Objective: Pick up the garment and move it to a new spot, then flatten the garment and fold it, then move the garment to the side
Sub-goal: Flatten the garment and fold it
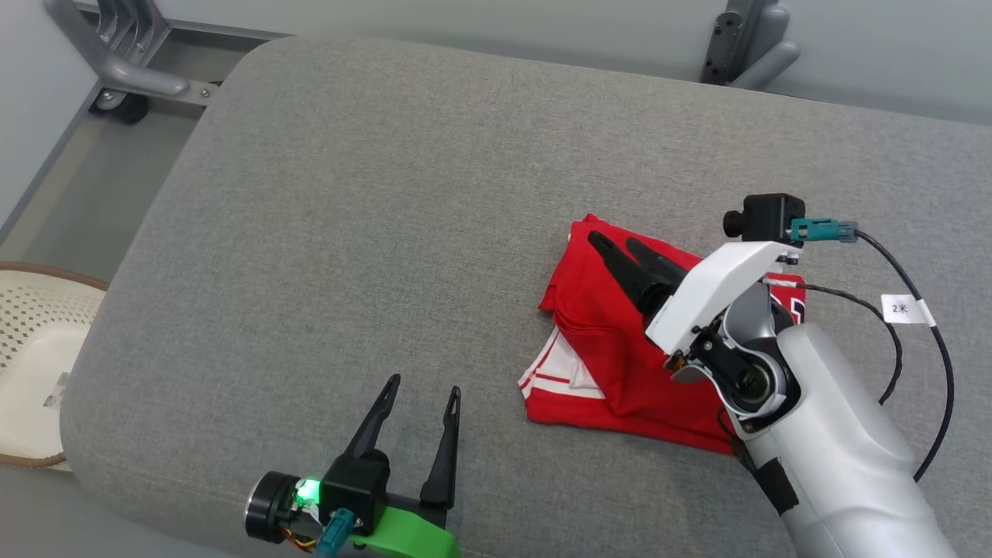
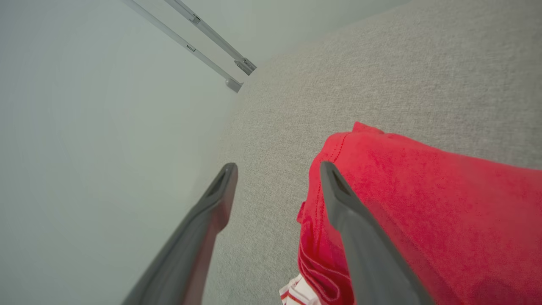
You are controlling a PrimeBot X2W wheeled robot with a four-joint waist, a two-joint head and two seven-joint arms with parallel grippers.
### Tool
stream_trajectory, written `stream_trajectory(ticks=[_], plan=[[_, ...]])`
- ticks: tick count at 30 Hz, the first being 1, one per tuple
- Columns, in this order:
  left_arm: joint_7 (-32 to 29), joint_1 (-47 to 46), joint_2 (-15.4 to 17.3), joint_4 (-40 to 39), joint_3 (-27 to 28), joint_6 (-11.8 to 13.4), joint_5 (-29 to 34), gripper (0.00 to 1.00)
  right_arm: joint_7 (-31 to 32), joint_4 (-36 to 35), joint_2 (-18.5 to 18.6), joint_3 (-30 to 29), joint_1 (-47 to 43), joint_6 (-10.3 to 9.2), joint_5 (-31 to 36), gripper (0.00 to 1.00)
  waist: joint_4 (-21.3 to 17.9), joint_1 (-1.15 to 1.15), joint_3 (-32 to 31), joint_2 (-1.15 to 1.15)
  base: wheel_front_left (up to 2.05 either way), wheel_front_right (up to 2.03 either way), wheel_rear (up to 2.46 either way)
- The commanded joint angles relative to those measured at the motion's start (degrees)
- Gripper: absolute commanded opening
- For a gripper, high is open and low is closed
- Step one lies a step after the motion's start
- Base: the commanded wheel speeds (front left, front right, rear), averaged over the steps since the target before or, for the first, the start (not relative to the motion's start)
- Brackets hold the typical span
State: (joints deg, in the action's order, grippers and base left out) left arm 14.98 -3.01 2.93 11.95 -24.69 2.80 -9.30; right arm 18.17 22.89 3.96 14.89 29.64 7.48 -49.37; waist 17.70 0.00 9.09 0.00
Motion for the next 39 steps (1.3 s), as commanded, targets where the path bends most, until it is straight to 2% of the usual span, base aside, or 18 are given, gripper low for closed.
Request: stream_trajectory(ticks=[1,8,14,23,29,32,37,38,39], plan=[[0.2,-0.8,0.0,0.1,0.5,0.4,0.1,1.00,-1.2,-1.3,0.7,-0.3,-0.3,0.01,-0.3,1.00,-1.9,0.00,-0.5,0.00,0.00,0.00,0.00],[0.2,0.1,0.0,-0.4,2.8,1.4,0.0,1.00,-8.3,-5.0,3.9,-1.8,-3.9,0.01,1.6,1.00,-8.0,0.00,-1.8,0.00,0.00,0.00,0.00],[0.2,1.4,0.0,-2.0,5.8,3.1,-0.7,1.00,-15.3,-4.9,5.6,-1.3,-8.8,0.01,3.0,1.00,-13.0,0.00,-3.0,0.00,0.00,0.00,0.00],[0.2,3.6,0.0,-4.9,8.7,3.4,0.6,1.00,-31.6,-3.2,9.1,1.7,-17.8,0.01,9.8,1.00,-16.9,0.00,-4.6,0.00,0.00,0.00,0.00],[0.2,4.8,0.0,-4.8,9.5,3.2,1.0,1.00,-33.3,-2.0,9.1,1.0,-21.6,0.01,13.6,1.00,-17.8,0.00,-5.4,0.00,0.00,0.00,0.00],[0.2,5.2,0.0,-4.7,9.6,3.2,1.4,1.00,-33.4,-3.7,8.3,-0.4,-22.9,0.01,16.3,1.00,-18.0,0.00,-5.7,0.00,0.00,0.00,0.00],[0.2,4.7,0.0,-4.3,8.8,2.9,1.4,1.00,-33.4,-5.5,7.4,-0.3,-22.8,0.01,21.6,1.00,-16.6,0.00,-5.9,0.00,0.00,0.00,0.00],[0.2,4.5,0.0,-4.3,8.6,3.0,1.4,1.00,-33.4,-5.5,7.4,0.2,-22.0,0.01,22.5,0.66,-16.1,0.00,-5.8,0.00,0.00,0.00,0.00],[0.2,4.4,0.0,-4.3,8.5,3.0,1.3,1.00,-33.4,-5.2,7.3,0.7,-21.2,0.01,23.3,0.26,-15.5,0.00,-5.8,0.00,0.00,0.00,0.00]])
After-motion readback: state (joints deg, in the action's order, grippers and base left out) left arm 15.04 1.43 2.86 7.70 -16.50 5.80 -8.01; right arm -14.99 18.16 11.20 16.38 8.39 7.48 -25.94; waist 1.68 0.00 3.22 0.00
